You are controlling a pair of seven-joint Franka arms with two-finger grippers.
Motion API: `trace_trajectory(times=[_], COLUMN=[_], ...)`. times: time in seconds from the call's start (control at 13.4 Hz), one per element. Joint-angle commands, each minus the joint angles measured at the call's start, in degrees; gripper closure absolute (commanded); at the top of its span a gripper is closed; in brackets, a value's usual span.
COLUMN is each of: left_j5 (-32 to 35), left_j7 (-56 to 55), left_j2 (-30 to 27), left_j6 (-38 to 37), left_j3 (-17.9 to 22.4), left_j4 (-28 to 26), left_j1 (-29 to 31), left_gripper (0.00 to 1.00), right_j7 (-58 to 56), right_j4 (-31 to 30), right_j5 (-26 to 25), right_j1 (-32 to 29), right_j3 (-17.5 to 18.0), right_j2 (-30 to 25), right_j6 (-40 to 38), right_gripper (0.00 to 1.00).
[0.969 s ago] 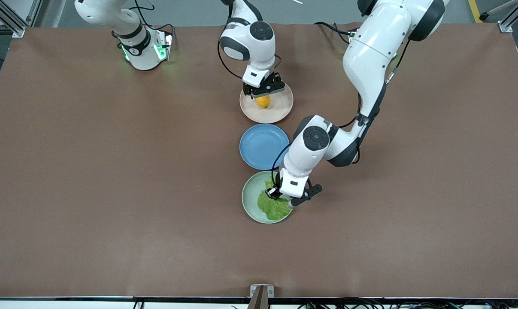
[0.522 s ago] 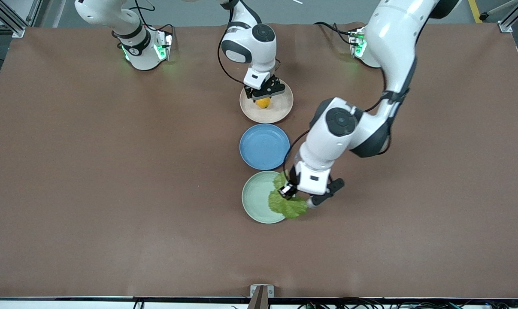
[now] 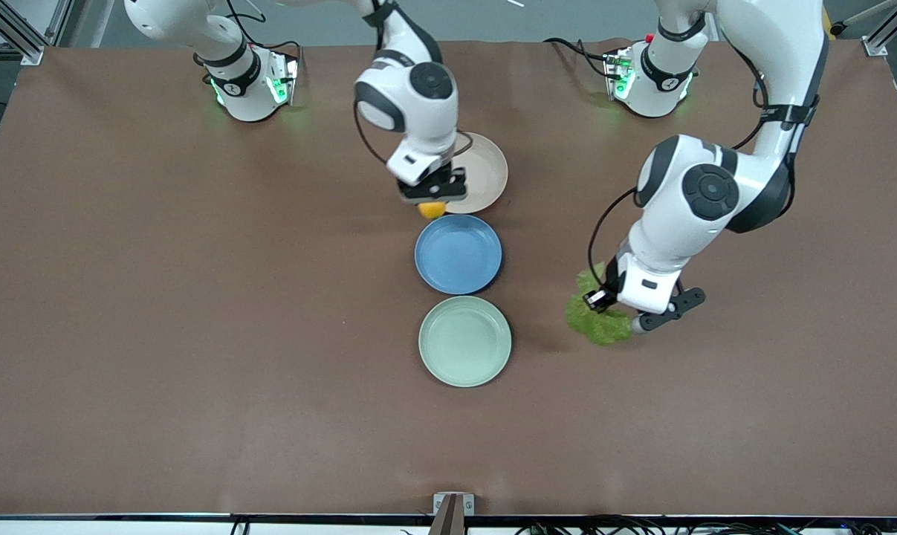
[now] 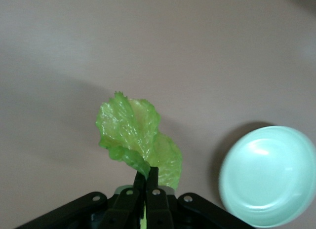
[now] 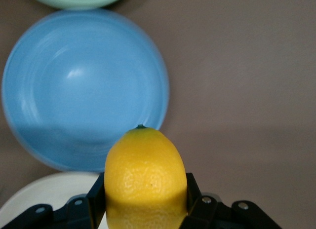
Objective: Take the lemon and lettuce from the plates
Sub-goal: 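Lift the lettuce with the left gripper while the right gripper lifts the lemon, then lower the lettuce and lemon onto the table with both grippers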
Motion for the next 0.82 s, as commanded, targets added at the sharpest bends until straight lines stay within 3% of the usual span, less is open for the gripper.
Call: trace_trajectory(times=[0.0,0.3,0.52,0.75], left_j5=[-0.5,-0.5,-0.3,-0.4], left_j7=[5.8,11.9,17.8,20.9], left_j2=[-3.9,-3.0,-1.7,0.1], left_j6=[9.2,24.3,27.7,29.6], left_j3=[-0.4,-0.4,-0.5,-0.4], left_j4=[-11.5,-21.1,-24.3,-25.3], left_j1=[3.2,7.3,10.4,11.6], left_gripper=[0.99,0.99,0.98,0.95], right_j7=[-6.1,-23.1,-36.9,-41.7], right_j4=[-2.4,-3.3,-3.7,-4.9], right_j5=[-0.7,-0.4,4.9,5.8], right_j1=[-9.7,-24.7,-34.2,-39.2], right_j3=[1.3,1.2,1.2,1.2], right_j2=[-4.4,-3.8,-2.7,-0.3], right_j6=[-3.7,-4.5,-4.3,-0.8], right_gripper=[1.0,1.0,1.0,1.0])
